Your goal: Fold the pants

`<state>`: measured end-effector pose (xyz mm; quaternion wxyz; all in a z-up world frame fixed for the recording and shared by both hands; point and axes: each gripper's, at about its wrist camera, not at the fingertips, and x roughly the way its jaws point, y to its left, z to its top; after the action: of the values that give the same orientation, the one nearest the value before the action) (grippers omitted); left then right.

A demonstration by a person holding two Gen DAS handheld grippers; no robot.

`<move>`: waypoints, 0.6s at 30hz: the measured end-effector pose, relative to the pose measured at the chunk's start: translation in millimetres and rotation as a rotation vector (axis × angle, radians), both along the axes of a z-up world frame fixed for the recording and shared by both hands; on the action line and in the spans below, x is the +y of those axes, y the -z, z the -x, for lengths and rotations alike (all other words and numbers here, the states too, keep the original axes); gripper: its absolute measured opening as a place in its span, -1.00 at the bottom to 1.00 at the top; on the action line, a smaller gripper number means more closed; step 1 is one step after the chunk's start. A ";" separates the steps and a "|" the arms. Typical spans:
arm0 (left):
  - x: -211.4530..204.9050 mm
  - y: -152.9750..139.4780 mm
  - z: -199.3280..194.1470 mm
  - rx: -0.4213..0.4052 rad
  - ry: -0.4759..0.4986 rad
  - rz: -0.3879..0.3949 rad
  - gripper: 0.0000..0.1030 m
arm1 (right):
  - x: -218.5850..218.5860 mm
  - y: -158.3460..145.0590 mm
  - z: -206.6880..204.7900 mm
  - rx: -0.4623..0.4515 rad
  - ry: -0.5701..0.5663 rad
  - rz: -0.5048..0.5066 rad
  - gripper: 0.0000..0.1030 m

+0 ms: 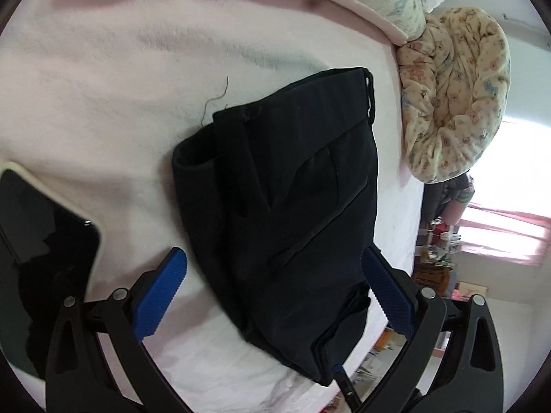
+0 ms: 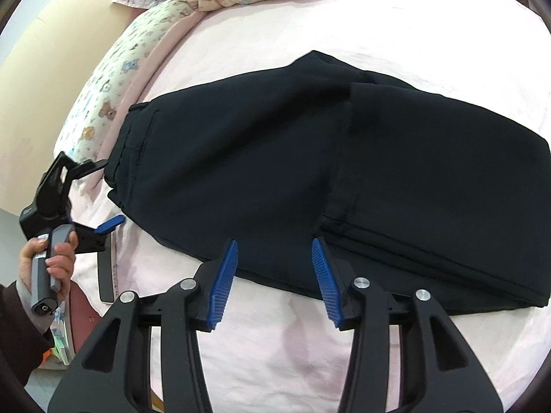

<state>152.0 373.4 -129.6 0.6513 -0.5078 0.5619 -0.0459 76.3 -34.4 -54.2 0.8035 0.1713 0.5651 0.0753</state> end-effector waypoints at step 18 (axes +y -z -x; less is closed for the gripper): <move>5.1 16.2 10.5 -0.148 -0.069 0.026 -0.57 | 13.7 20.7 6.2 0.078 -0.030 -0.036 -0.07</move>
<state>141.5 378.4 -145.8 0.6858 -0.5305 0.4936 -0.0681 70.1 -20.6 -75.0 0.7765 0.1800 0.5971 0.0904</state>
